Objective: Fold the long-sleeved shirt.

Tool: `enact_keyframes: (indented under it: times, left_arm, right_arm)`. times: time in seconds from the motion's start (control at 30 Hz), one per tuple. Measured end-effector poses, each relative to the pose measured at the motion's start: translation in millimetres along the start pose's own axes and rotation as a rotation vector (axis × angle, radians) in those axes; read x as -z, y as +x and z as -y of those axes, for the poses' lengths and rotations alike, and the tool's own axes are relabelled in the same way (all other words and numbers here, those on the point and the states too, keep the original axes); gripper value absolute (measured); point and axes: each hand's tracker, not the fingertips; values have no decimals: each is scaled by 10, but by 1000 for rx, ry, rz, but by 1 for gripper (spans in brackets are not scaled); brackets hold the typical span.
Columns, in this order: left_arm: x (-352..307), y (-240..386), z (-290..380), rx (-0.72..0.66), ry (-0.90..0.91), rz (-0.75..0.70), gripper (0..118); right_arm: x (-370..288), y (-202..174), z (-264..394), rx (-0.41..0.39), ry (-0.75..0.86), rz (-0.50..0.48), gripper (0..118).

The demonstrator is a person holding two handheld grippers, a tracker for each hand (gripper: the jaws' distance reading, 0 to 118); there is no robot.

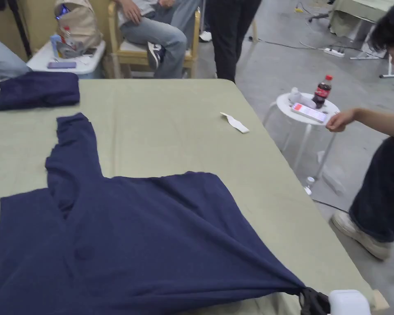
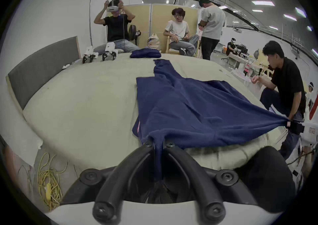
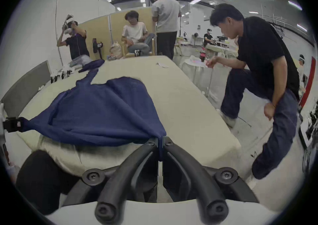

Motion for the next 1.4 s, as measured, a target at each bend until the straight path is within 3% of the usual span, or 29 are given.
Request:
enact_keyframes:
  times: [0.2,0.27,0.3,0.4,0.53,0.6,0.63,0.67,0.7,0.73,0.8,0.9,0.97,1.07,1.17,1.23,1.3,1.4]
  left_arm:
    - [103,26,216,-1,-133,-19,4]
    - [67,5,152,-53,-112,19,6]
    - [33,11,84,-56,-94,10,20]
    - [-111,-3,-185,-125,-39,131,73]
    - [-412,71,-643,-199,123,171,76]
    - [-485,77,-821,-163,237,130,72]
    - [-523,121,-916,-156,273,113,63]
    - [-541,163,-993,-151,302,100,46]
    - [-544,212,-1054,-148,323,90,14]
    - [-519,268,-1105,-140,326,65,0]
    - [-399,385,-1174,-112,271,-109,0]
    - [-242,393,-1130,-119,209,60,0]
    - [-142,400,-1074,-154,176,69,0]
    - [42,323,-981,-137,160,58,0]
    - [154,349,-1041,-131,128,63,0]
    - [241,338,-1079,-115,122,55,0]
    - [329,365,-1176,-112,130,71,0]
    - [585,359,-1509,-99,152,85,0]
  right_arm:
    - [-26,-82,317,-29,-111,-3,6]
    - [-89,-85,231,-46,-108,-9,20]
    - [-129,-90,167,-78,-70,12,35]
    - [-314,-74,-195,-96,78,98,46]
    - [-514,-179,-755,-54,290,-24,49]
    - [-562,-395,-1024,-64,361,-63,45]
    - [-538,-515,-1123,-89,388,-85,37]
    - [-512,-640,-1205,-109,403,-103,22]
    - [-473,-758,-1263,-120,412,-121,1]
    - [-424,-865,-1308,-124,408,-134,1]
    - [-279,-1092,-1362,-133,359,-166,1]
    - [-92,-1301,-1307,-136,337,-213,1]
    - [-5,-1409,-1252,-159,334,-211,1]
    - [223,-1509,-1187,-277,203,-135,1]
    - [311,-1329,-1155,-104,198,-295,1]
    - [391,-1256,-1209,-32,162,-289,1]
    - [489,-1129,-1249,7,150,-332,1]
    - [617,-1027,-1326,-3,149,-290,1]
